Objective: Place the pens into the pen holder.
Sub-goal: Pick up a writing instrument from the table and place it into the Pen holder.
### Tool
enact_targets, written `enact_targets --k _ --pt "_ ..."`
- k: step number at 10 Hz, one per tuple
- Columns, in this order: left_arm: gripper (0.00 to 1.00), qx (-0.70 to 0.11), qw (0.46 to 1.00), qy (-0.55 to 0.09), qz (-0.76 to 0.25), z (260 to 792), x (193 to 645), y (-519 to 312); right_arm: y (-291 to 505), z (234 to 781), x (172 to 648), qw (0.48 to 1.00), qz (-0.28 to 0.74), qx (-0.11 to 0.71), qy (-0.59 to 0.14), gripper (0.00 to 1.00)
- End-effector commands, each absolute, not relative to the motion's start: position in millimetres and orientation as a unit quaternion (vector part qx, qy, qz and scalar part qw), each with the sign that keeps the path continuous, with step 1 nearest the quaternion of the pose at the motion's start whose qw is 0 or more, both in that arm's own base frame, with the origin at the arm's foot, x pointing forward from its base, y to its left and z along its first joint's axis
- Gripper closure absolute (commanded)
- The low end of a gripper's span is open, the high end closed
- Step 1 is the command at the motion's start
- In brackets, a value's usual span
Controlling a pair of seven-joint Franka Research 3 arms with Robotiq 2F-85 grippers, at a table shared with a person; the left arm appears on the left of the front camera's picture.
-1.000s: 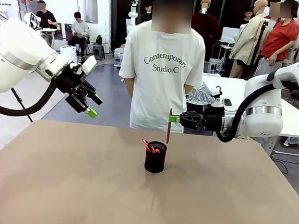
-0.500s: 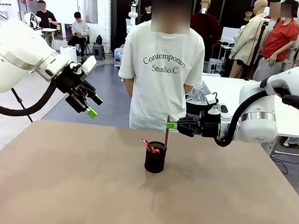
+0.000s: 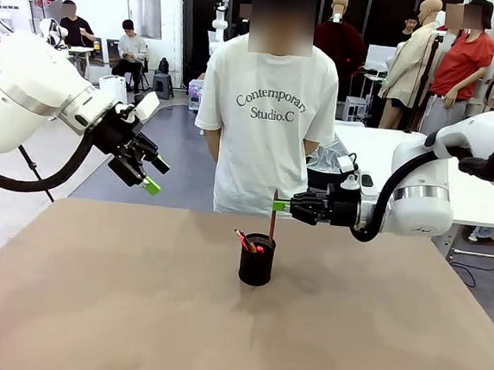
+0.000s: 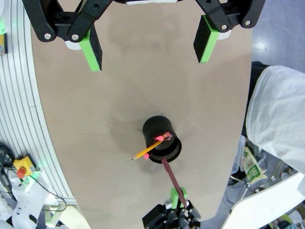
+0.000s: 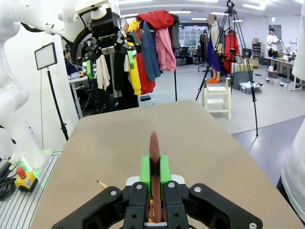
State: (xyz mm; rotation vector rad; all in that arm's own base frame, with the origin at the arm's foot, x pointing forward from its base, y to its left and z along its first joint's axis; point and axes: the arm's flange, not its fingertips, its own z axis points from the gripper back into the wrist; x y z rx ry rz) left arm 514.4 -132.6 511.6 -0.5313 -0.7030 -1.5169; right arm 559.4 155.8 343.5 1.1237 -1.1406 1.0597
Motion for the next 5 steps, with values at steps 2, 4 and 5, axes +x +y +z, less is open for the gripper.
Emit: enact_targets --k 2,4,5 --pt "0.0 -0.235 0.638 -0.308 -0.665 513.5 513.3 -130.3 166.5 339.2 565.2 0.555 0.448 0.476 -0.514 1.0" --pt "0.0 -0.235 0.638 -0.308 -0.665 513.5 513.3 -130.3 168.9 335.9 565.7 0.553 0.449 0.488 -0.504 1.0" --pt "0.0 -0.235 0.638 -0.308 -0.665 513.5 513.3 -130.3 169.4 335.4 564.7 0.553 0.445 0.492 -0.503 0.9"
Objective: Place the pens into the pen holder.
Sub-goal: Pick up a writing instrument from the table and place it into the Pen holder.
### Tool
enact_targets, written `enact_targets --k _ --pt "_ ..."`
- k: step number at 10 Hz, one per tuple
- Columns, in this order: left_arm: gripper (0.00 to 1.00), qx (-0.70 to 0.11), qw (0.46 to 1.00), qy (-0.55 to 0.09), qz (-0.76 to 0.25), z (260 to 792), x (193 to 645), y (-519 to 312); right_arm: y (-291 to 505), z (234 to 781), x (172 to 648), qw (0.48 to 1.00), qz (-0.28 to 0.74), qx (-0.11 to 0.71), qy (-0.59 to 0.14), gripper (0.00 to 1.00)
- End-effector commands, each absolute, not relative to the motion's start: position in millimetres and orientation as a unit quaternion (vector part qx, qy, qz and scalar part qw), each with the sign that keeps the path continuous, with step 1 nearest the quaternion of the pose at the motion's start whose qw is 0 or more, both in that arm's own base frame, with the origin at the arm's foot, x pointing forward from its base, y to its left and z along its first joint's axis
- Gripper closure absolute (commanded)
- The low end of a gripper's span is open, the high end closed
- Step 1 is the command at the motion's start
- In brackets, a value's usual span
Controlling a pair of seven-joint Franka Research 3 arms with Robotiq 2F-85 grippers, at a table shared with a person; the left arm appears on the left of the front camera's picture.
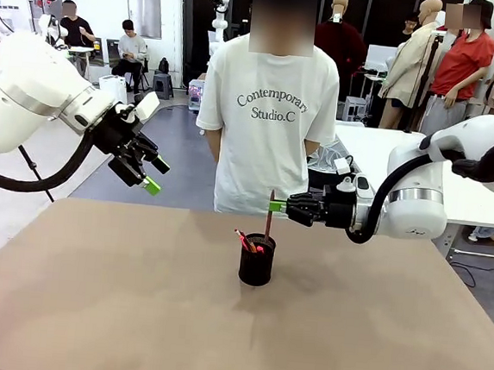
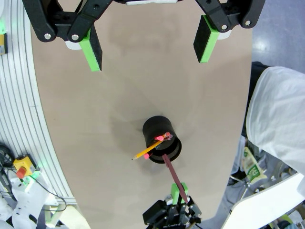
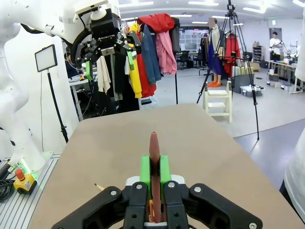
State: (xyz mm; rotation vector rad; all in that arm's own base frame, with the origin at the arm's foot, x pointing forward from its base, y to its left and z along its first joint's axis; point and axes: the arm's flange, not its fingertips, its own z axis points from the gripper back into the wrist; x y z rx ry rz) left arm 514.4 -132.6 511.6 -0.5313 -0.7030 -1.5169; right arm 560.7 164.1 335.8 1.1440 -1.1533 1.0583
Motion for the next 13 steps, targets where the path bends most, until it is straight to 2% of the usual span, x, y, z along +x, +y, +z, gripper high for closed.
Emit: enact_targets --k 1,4,5,13 --pt "0.0 -0.235 0.638 -0.308 -0.665 513.5 513.3 -130.3 168.9 335.7 566.1 0.555 0.445 0.494 -0.5 0.71" --pt "0.0 -0.235 0.638 -0.308 -0.665 513.5 513.3 -130.3 168.7 334.7 566.0 0.557 0.444 0.497 -0.496 0.13" --pt "0.0 -0.235 0.638 -0.308 -0.665 513.5 513.3 -130.3 168.4 335.2 565.4 0.558 0.443 0.498 -0.494 0.0" --pt "0.0 -0.235 0.638 -0.308 -0.665 513.5 513.3 -130.3 163.6 343.2 565.0 0.564 0.433 0.509 -0.485 0.0"
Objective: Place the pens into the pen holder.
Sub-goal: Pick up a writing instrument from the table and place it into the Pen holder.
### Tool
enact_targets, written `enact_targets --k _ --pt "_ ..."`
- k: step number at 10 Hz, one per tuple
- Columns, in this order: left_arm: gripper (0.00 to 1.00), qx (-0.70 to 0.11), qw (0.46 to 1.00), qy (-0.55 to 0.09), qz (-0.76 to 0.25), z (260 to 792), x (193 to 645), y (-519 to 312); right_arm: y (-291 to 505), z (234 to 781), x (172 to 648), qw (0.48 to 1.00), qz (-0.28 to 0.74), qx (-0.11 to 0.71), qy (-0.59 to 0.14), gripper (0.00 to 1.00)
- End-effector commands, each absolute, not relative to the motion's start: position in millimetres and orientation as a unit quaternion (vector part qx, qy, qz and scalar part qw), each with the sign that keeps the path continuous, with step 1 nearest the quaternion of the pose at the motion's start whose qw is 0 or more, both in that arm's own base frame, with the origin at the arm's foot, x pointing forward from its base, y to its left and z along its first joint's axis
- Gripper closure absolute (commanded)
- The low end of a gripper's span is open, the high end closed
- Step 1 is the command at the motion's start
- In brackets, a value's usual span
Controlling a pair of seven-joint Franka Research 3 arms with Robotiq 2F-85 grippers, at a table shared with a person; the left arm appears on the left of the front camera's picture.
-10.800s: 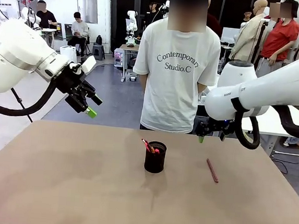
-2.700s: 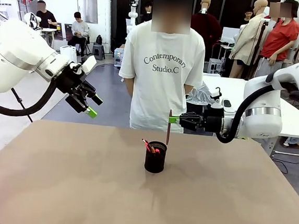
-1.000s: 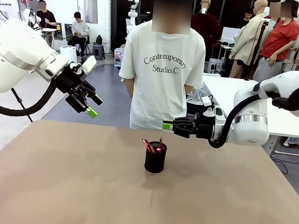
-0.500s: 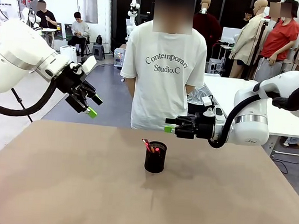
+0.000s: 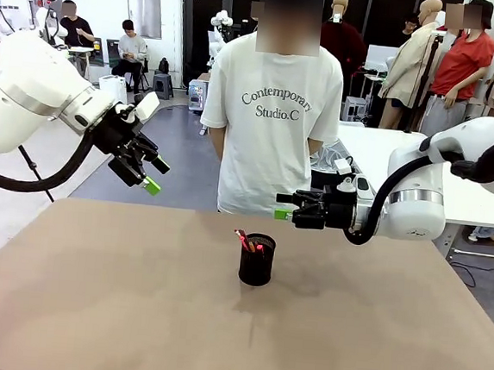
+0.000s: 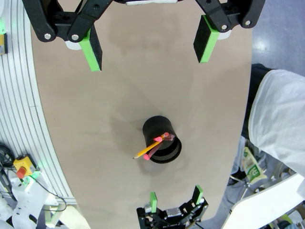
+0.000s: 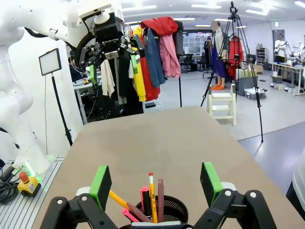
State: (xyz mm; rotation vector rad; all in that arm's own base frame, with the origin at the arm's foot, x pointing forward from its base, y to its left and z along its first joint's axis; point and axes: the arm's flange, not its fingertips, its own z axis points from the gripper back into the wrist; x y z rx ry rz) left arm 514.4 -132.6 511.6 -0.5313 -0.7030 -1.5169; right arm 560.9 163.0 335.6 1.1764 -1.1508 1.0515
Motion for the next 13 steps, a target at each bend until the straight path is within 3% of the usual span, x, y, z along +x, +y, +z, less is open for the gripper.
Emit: enact_targets --k 1,5,11,13 --pt "0.0 -0.235 0.638 -0.308 -0.665 513.5 513.3 -130.3 163.7 335.3 560.7 0.559 0.448 0.498 -0.489 0.0" --pt "0.0 -0.235 0.638 -0.308 -0.665 513.5 513.3 -130.3 162.5 334.9 560.8 0.56 0.446 0.499 -0.488 0.0" --pt "0.0 -0.235 0.638 -0.308 -0.665 513.5 513.3 -130.3 121.3 420.9 561.2 0.565 0.585 0.472 -0.34 0.0" --pt "0.0 -0.235 0.638 -0.308 -0.665 513.5 513.3 -130.3 106.9 453.6 574.8 0.588 0.612 0.424 -0.315 0.0"
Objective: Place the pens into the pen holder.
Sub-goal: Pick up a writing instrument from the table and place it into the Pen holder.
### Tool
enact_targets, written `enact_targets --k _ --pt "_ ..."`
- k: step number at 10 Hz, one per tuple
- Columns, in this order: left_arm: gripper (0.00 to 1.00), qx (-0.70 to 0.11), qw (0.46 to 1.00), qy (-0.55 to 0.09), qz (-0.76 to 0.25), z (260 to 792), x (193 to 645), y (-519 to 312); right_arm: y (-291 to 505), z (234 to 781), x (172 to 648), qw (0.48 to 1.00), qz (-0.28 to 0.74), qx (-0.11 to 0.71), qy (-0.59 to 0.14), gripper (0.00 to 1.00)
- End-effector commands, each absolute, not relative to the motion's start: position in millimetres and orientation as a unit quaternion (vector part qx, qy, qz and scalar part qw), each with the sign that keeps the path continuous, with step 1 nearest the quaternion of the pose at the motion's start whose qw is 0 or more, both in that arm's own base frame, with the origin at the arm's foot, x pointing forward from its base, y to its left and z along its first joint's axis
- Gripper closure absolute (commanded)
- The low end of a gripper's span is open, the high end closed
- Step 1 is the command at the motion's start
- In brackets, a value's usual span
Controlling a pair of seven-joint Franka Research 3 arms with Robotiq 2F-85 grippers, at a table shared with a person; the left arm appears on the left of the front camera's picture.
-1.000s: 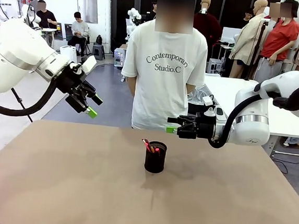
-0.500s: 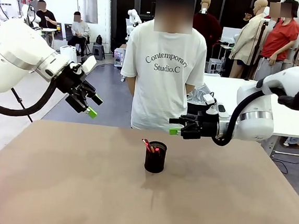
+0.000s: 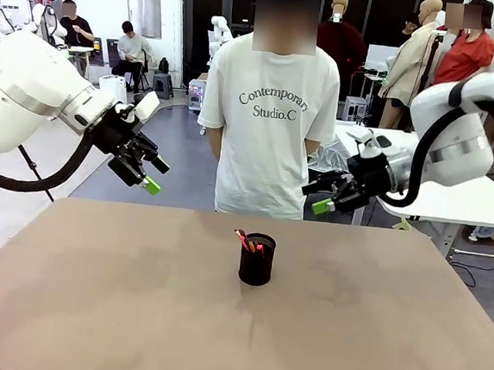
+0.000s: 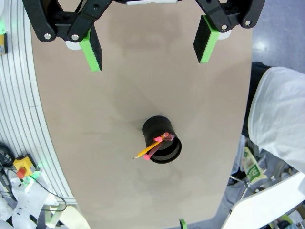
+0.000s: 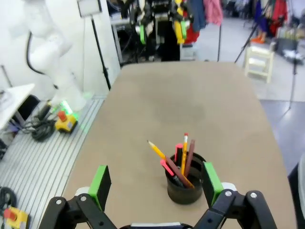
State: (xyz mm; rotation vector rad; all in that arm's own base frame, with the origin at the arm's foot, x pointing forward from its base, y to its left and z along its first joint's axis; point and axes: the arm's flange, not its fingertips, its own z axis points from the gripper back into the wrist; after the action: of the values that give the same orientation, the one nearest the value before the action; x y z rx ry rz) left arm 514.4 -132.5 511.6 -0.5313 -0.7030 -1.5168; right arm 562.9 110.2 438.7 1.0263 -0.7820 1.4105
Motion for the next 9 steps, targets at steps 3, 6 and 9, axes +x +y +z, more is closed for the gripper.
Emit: enact_targets --k 3,6,9 --pt "0.0 -0.235 0.638 -0.308 -0.665 513.5 513.3 -130.3 74.5 495.3 590.4 0.623 0.628 0.347 -0.312 0.0" --pt "0.0 -0.235 0.638 -0.308 -0.665 513.5 513.3 -130.3 31.6 510.1 598.7 0.644 0.617 0.297 -0.341 0.0" --pt "0.0 -0.235 0.638 -0.308 -0.665 513.5 513.3 -130.3 -7.0 510.8 608.4 0.658 0.59 0.286 -0.37 0.0"
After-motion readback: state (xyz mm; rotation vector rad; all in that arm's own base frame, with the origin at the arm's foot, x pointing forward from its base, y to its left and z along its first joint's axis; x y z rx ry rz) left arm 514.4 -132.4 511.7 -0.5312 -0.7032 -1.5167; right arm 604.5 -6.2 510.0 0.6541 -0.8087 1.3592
